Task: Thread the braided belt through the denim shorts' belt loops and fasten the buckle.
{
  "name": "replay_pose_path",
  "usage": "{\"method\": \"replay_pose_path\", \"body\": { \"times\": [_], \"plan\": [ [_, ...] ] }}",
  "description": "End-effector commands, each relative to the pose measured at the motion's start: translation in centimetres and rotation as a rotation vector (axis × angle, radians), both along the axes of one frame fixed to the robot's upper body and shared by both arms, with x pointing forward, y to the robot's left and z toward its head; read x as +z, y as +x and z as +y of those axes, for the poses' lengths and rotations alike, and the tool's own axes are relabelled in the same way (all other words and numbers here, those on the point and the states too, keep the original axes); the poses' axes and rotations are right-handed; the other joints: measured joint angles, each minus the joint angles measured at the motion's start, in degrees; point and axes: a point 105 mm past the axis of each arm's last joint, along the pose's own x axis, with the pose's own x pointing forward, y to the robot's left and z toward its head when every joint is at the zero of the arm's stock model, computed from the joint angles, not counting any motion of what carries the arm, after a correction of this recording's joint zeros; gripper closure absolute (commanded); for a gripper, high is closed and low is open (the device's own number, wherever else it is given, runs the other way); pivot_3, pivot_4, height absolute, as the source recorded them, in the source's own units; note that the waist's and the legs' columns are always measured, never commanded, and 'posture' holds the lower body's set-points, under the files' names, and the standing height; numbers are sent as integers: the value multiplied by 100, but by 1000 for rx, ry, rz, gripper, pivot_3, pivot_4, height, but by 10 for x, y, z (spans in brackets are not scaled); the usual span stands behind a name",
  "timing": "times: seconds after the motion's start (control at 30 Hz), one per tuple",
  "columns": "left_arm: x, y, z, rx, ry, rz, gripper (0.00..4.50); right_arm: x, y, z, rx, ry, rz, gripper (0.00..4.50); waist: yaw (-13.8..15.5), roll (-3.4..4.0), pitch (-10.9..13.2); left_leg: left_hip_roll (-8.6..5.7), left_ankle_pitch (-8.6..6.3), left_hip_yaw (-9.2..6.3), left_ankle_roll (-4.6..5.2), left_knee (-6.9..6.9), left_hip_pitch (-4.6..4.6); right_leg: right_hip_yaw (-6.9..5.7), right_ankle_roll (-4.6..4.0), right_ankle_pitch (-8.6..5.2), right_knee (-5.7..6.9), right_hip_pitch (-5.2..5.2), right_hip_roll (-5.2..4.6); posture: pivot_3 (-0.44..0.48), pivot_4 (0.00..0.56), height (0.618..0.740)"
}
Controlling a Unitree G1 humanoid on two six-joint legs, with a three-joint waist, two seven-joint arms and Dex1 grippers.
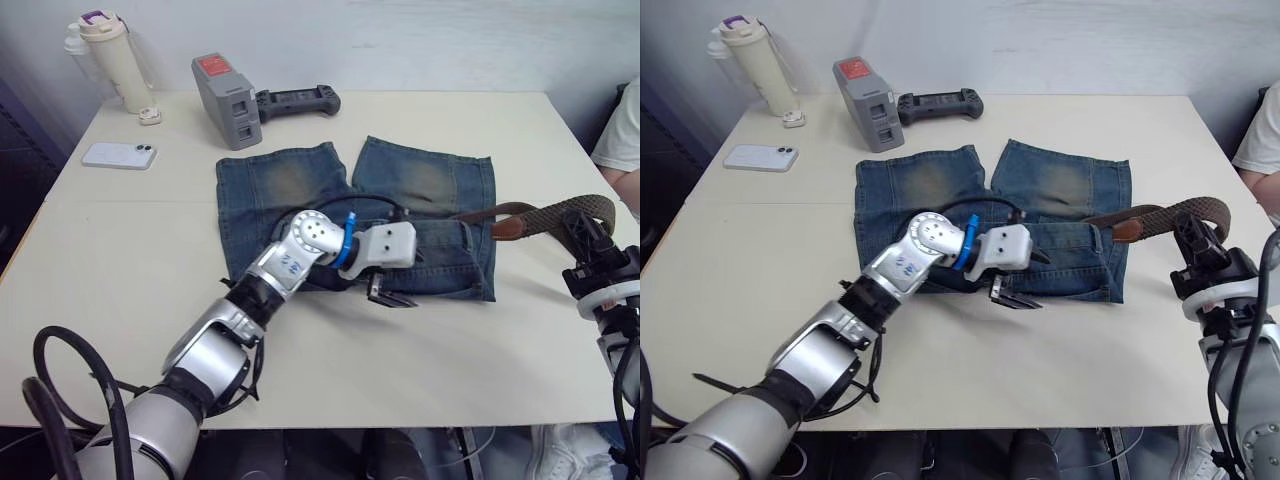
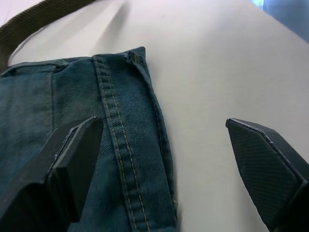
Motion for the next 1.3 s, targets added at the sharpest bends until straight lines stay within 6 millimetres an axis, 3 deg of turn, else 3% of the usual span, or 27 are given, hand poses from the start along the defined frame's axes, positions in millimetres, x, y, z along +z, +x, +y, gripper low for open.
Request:
{"method": "replay_pose_path", "body": {
  "times": [0.03, 0.1, 0.2, 0.3, 0.47, 0.73, 0.83, 0.87, 1.0, 1.3],
  "plan": [
    [1, 11, -10, 40, 39, -52, 23, 12, -11, 4, -10, -43, -42, 4500, -1, 0, 0, 0, 0, 0, 0, -1, -1, 0, 0, 0, 1, -1, 0, 0, 150, 740],
    [-6, 15, -14, 70, 69, -34, 23, 12, -16, 6, 0, -80, -25, 4500, -1, -1, 0, 0, 0, 0, 1, -1, -5, -1, 0, 0, 3, -6, 0, 0, 150, 740],
    [-17, 17, -19, 105, 87, 9, 810, 17, -25, 0, -17, -177, 6, 4500, 9, -1, 1, -2, -3, 0, 6, 0, -8, -2, 0, 0, 1, -5, -3, 0, 150, 740],
    [-26, 19, -22, 147, 99, 18, 2149, 21, -29, -5, -33, -300, 40, 4500, 22, -2, 1, -3, -8, -1, 14, 7, -10, -3, 1, 0, -10, -4, -5, 0, 150, 740],
    [-33, 17, -23, 153, 115, 44, 4389, 24, -30, -8, -52, -329, 51, 4500, 59, -2, 1, -3, -8, -1, 14, 8, -9, -4, 1, 1, -18, -3, -5, 0, 150, 740],
    [-29, 16, -5, 84, 135, 35, 4454, 26, -28, -14, -50, -355, 56, 4500, 53, -2, 1, -2, -8, 0, 14, 5, -9, -4, 1, 1, -18, -5, -4, 0, 150, 740],
    [-24, 13, 17, 42, 154, 75, 4454, 24, -27, -16, -37, -357, 65, 4500, -23, -2, 1, -2, -8, 0, 13, 4, -9, -4, 1, 0, -16, -6, -3, 0, 150, 740],
    [-23, 13, 33, 42, 177, 95, 4454, 23, -27, -14, -26, -350, 69, 4500, -52, -1, 1, 0, -7, 0, 13, 3, -9, -4, 1, 0, -15, -6, -2, 0, 150, 740],
    [-17, -4, 68, 31, 205, 217, 4454, 12, -27, -9, 16, -323, 93, 4500, -126, 4, -2, 11, -2, 1, 4, 0, -1, -3, 0, 0, 14, -8, 8, 0, 150, 740],
    [-2, -34, 78, 64, 134, 416, 4454, -5, -29, 3, 51, -275, 121, 4500, -27, 4, -1, 6, -3, -2, 5, 8, -4, -1, 1, 1, 10, 3, 4, 0, 150, 740]
  ]
}}
